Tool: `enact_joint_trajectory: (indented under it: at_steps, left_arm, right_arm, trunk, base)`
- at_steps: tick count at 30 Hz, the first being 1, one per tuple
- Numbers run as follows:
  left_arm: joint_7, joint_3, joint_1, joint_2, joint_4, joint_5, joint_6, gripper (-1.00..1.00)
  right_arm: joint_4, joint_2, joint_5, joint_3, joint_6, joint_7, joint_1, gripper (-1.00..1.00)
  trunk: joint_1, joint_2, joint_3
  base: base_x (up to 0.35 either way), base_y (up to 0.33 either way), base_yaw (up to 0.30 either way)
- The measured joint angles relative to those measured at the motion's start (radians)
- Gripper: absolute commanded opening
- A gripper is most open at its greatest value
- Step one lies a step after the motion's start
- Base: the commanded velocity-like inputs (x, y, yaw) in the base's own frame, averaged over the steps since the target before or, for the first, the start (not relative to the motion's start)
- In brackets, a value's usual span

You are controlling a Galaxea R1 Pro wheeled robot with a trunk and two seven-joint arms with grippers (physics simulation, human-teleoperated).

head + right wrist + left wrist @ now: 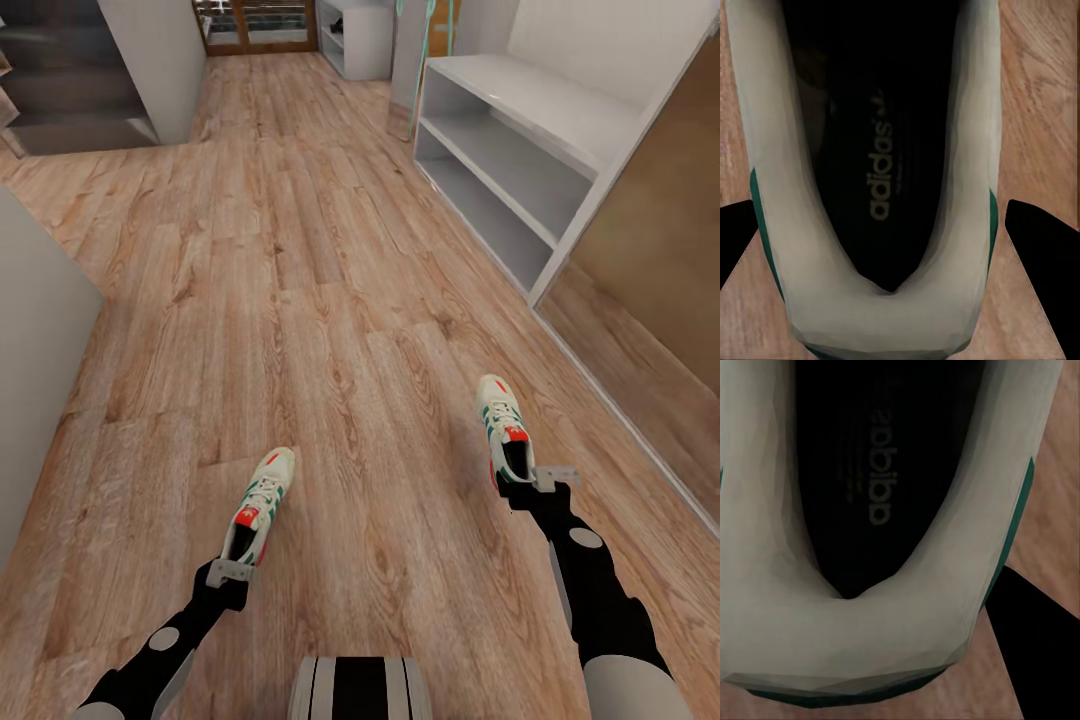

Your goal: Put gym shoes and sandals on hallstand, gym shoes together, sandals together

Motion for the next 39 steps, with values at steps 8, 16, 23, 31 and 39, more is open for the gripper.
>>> enact_joint_trajectory:
  at_steps: [8,16,23,31,39]
  left_arm:
    - [-0.015,-0.012,0.047,-0.012,0.032,-0.018,0.005,-1.0]
    - [-0.009,-0.012,0.086,-0.008,-0.011,-0.02,0.042,-1.0]
    - [-0.008,0.027,0.088,-0.007,-0.052,0.008,0.046,-1.0]
    - [-0.003,0.073,0.087,-0.007,-0.098,0.01,0.048,-1.0]
    - [-0.001,0.103,0.104,-0.008,-0.364,0.008,0.104,-1.0]
  right_arm:
    - [0.012,0.018,0.003,-0.003,-0.022,-0.001,-0.005,-1.0]
    - [-0.033,0.019,0.01,-0.003,0.023,0.014,-0.001,-1.0]
    - [-0.015,0.003,0.012,-0.004,0.018,0.017,0.036,-1.0]
    - [0.032,-0.041,0.009,-0.006,-0.028,0.014,0.082,-1.0]
    - [0.831,-0.082,0.013,0.01,-0.657,0.015,0.105,-1.0]
  trunk:
    - [0.0,0.0,0.0]
    - [0.0,0.0,0.0]
    - [0.0,0.0,0.0]
    - [0.0,0.0,0.0]
    - [0.0,0.0,0.0]
  base:
    - [0.0,0.0,0.0]
    - [0.0,0.0,0.0]
    - [0.0,0.0,0.0]
    - [0.0,0.0,0.0]
    - [0.0,0.0,0.0]
